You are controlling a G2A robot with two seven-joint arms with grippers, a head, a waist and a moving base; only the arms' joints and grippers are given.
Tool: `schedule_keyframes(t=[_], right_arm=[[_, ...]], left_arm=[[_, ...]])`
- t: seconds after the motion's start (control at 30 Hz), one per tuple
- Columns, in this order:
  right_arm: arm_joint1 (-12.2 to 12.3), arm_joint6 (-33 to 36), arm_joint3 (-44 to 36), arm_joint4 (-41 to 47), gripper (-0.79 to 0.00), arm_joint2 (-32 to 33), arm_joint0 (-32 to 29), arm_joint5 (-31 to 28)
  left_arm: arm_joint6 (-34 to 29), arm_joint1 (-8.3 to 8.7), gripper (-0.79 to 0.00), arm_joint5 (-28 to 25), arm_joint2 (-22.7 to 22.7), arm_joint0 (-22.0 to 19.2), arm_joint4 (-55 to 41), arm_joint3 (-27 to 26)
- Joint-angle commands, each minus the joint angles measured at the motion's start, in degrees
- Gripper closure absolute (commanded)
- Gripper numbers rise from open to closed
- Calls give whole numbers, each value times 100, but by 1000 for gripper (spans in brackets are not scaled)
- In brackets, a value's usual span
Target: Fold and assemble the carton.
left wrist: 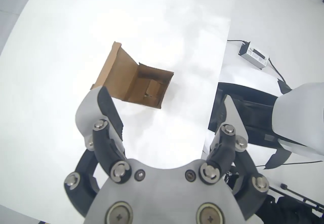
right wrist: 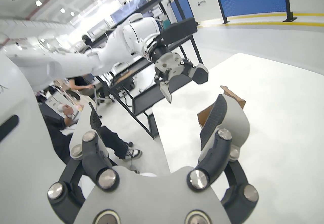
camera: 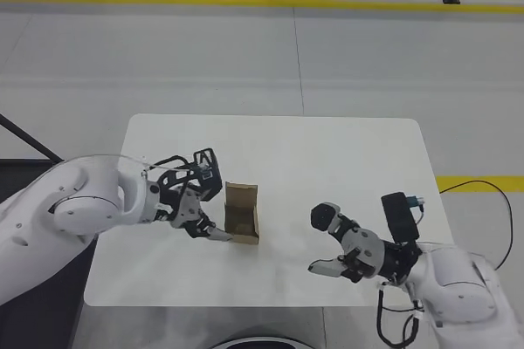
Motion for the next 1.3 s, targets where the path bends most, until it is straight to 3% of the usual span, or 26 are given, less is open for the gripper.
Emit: schedule_keyframes(t=[0.0,0.2,0.4,0.57,1.27], right_arm=[[11,7,-77,-308,-785,71,-54,63],[11,7,-77,-308,-785,71,-54,63],[10,-62,-75,-444,-785,-23,44,367],[-33,-154,206,-890,-785,-478,401,841],[-33,-154,206,-890,-785,-478,401,841]], left_arm=[[413,245,-785,75,-335,681,195,-143],[1449,687,-785,-48,-924,2064,458,-442],[2277,848,-785,-524,-1273,2768,56,-294],[2319,830,-785,-478,-1328,2828,-381,-153],[2349,825,-785,-500,-1316,2846,-446,-146]])
